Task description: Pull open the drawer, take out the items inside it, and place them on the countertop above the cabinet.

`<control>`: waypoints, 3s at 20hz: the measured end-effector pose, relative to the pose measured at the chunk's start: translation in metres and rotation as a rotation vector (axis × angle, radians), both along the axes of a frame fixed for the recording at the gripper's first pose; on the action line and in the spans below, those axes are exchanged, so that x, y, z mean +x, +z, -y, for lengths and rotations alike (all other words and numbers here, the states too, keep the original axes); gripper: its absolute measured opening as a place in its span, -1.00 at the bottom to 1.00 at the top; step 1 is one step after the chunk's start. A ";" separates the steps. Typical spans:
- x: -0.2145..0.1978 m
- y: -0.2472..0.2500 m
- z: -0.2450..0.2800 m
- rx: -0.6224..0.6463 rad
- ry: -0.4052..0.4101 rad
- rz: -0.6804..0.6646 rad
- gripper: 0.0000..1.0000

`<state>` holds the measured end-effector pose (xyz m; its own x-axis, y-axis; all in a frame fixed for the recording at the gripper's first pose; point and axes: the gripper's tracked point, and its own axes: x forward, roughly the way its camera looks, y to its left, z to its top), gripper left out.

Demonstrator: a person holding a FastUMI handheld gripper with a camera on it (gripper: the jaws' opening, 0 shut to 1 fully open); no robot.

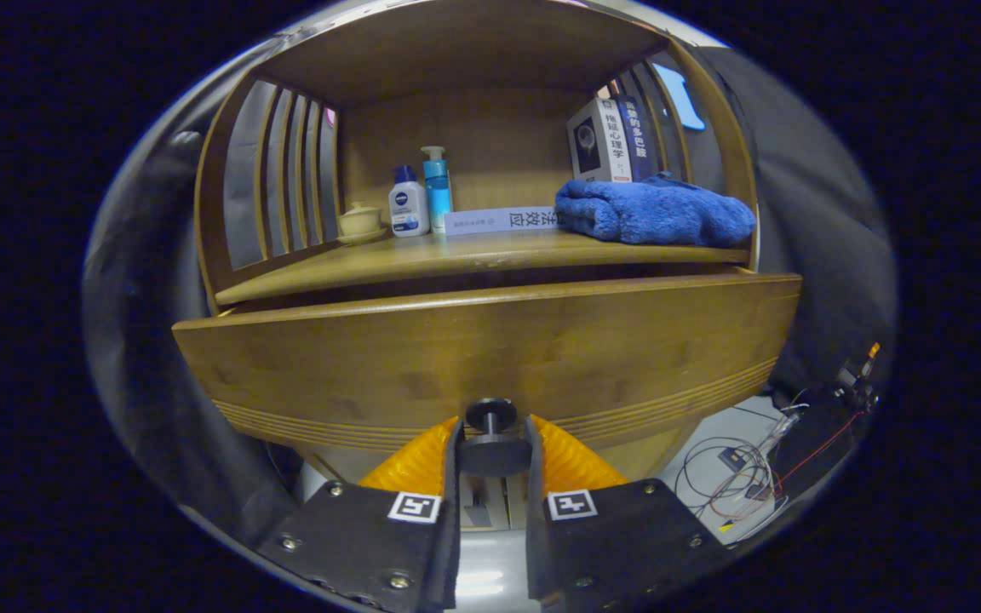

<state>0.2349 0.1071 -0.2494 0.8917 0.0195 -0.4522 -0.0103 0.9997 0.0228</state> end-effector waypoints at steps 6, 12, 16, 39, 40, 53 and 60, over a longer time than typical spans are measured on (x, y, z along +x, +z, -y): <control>-0.062 0.005 0.017 -0.044 -0.039 -0.081 -0.36; -0.109 0.001 0.028 -0.036 -0.085 -0.117 -0.37; -0.114 0.000 0.028 -0.026 -0.096 -0.107 -0.37; -0.025 0.102 0.001 -0.103 -0.073 -0.123 0.17; -0.011 0.101 -0.003 -0.083 -0.079 -0.138 0.22; 0.030 -0.002 0.012 -0.035 -0.233 -0.596 0.62; 0.019 -0.033 0.012 -0.039 -0.209 -0.757 0.50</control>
